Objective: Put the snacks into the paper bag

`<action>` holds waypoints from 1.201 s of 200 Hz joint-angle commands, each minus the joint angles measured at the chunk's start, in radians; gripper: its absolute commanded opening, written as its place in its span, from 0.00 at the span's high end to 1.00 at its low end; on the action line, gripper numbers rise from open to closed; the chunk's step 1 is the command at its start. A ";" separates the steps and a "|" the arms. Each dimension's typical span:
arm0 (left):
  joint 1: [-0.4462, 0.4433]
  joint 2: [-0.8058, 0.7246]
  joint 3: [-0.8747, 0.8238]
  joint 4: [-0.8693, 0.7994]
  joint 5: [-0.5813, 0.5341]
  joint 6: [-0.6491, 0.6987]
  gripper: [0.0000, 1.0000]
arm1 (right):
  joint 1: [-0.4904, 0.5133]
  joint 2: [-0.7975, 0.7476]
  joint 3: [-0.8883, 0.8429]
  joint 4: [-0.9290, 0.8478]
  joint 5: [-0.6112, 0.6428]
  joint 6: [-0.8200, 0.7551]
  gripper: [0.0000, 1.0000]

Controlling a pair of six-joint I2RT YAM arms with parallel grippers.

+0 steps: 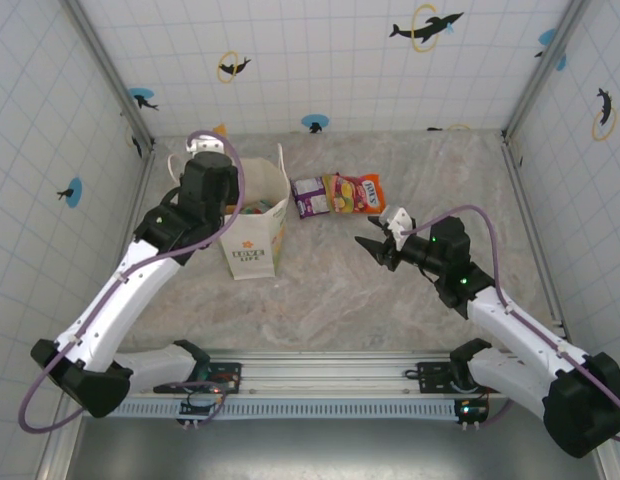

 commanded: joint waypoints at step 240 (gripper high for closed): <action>0.091 0.075 0.047 0.031 0.539 -0.109 0.44 | -0.018 0.525 0.576 -0.575 0.319 0.407 0.35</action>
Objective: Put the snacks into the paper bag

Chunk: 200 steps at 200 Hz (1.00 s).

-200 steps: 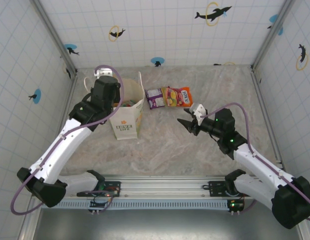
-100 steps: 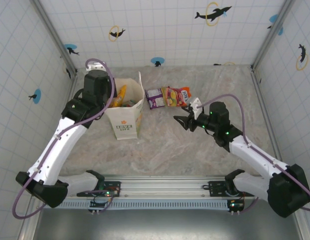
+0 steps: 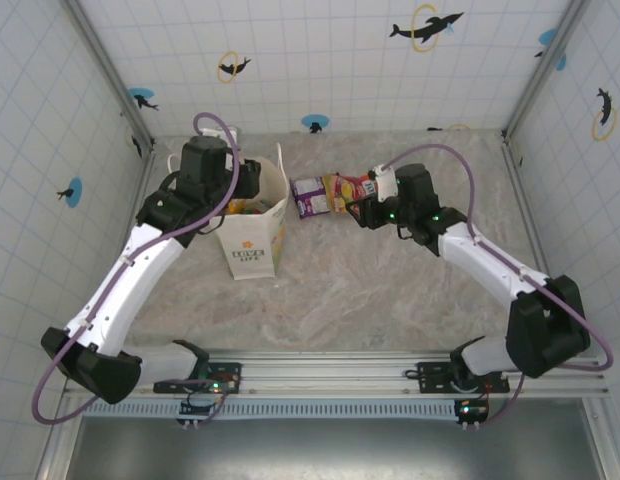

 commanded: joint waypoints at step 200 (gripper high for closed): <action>0.005 -0.002 -0.067 0.024 -0.048 0.009 0.43 | 0.158 0.568 0.175 0.248 0.554 -0.821 0.20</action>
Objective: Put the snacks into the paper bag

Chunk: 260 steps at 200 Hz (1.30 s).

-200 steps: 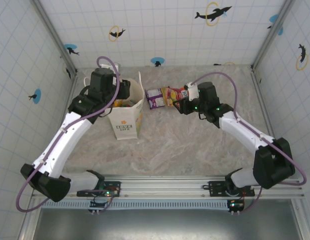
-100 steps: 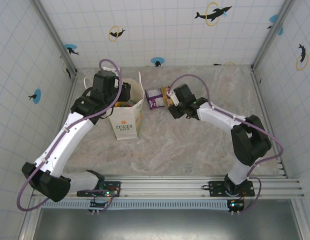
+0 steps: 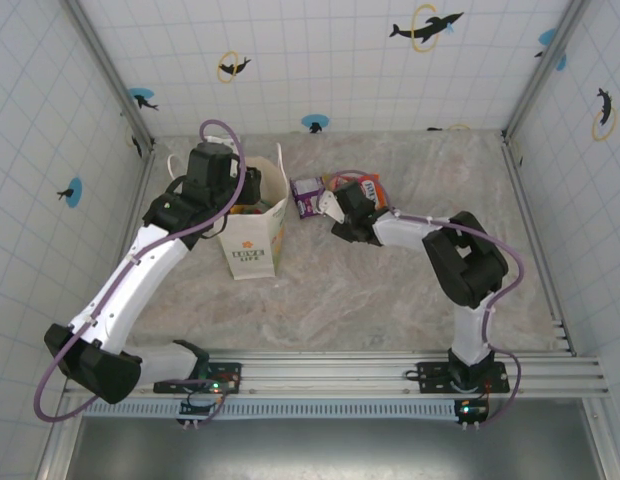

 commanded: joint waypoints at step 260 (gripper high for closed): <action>0.004 0.017 0.020 0.015 0.056 0.086 0.44 | -0.032 -0.099 -0.102 0.176 -0.097 -0.138 1.00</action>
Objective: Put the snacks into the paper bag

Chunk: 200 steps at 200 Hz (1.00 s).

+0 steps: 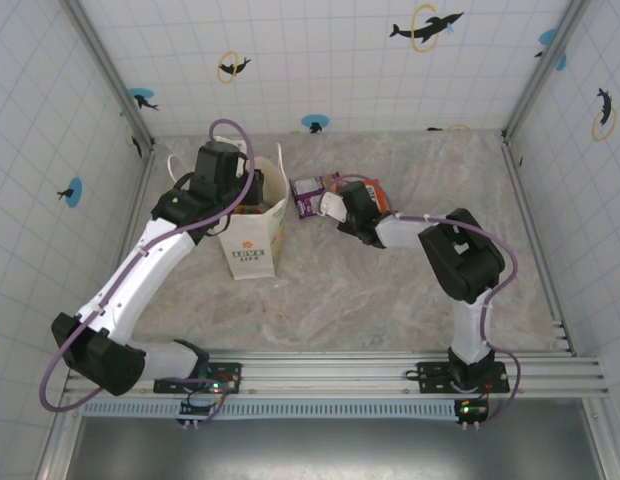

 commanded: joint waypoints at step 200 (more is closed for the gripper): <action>-0.163 -0.111 -0.149 0.030 0.641 0.701 0.36 | -0.205 -0.798 -0.242 -0.449 -1.010 0.094 1.00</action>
